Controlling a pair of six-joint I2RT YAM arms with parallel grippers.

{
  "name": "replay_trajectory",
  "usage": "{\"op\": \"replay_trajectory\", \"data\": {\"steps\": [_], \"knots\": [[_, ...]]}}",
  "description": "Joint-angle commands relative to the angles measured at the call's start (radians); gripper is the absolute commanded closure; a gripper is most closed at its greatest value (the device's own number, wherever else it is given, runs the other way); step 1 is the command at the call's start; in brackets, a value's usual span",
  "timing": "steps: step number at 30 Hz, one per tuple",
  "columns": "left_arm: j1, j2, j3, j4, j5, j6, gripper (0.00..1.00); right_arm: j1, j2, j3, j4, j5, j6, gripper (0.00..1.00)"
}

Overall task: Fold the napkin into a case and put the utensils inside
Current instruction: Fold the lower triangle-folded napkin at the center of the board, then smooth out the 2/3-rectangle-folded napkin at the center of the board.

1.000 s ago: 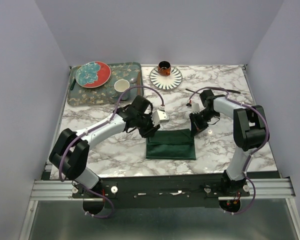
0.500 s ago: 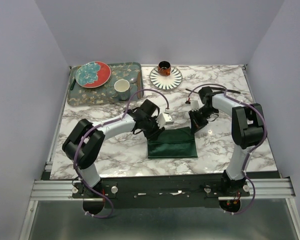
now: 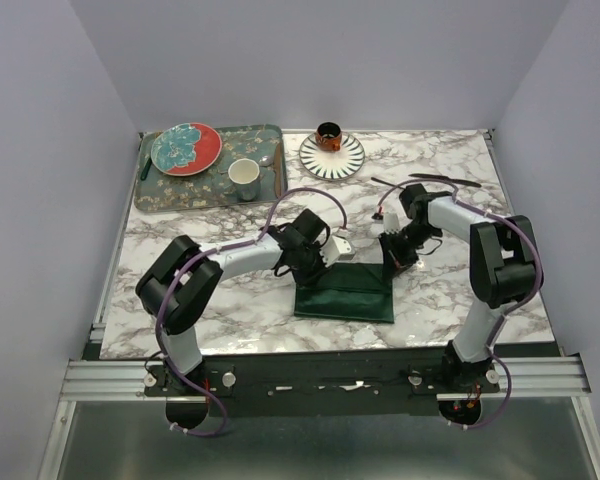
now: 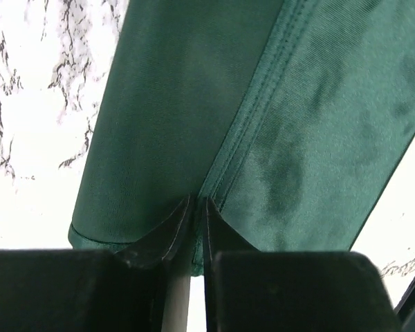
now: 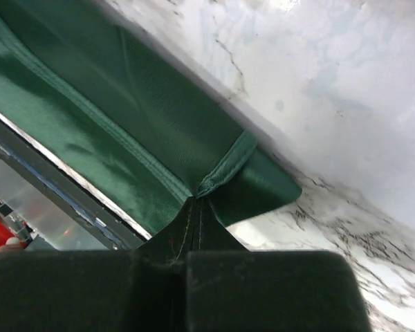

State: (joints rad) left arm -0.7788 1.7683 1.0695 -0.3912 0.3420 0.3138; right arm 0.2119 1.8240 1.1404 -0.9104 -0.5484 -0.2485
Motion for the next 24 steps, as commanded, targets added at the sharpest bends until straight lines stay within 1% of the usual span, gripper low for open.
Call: {"op": "replay_trajectory", "data": {"steps": [1,6,11,17,19,20,22,23,24], "knots": [[-0.008,0.031,0.02,-0.02,-0.054,-0.048,0.84,0.026,0.066,0.008,0.013,0.067,0.017,0.99],[-0.005,0.04,0.026,-0.02,-0.054,-0.087,0.84,0.049,0.11,0.062,-0.01,0.126,0.02,0.99],[0.022,0.066,0.043,-0.031,-0.037,-0.14,0.84,0.052,0.191,0.199,-0.048,0.183,0.012,0.99],[0.101,0.109,0.082,-0.058,-0.06,-0.11,0.84,0.052,0.277,0.372,-0.105,0.202,0.012,0.99],[0.125,0.111,0.098,-0.066,-0.037,-0.093,0.84,0.05,0.293,0.39,-0.116,0.208,0.009,0.99],[0.142,0.1,0.101,-0.066,-0.009,-0.084,0.83,0.05,0.294,0.394,-0.116,0.214,0.006,0.99],[0.15,0.073,0.093,-0.064,0.04,-0.056,0.78,0.052,0.29,0.387,-0.113,0.223,-0.003,0.99],[0.153,0.033,0.09,-0.055,0.078,-0.052,0.75,0.052,0.287,0.384,-0.111,0.222,-0.006,0.99],[0.157,0.01,0.075,-0.04,0.136,-0.074,0.7,0.052,0.284,0.372,-0.107,0.222,-0.011,0.99]]}}
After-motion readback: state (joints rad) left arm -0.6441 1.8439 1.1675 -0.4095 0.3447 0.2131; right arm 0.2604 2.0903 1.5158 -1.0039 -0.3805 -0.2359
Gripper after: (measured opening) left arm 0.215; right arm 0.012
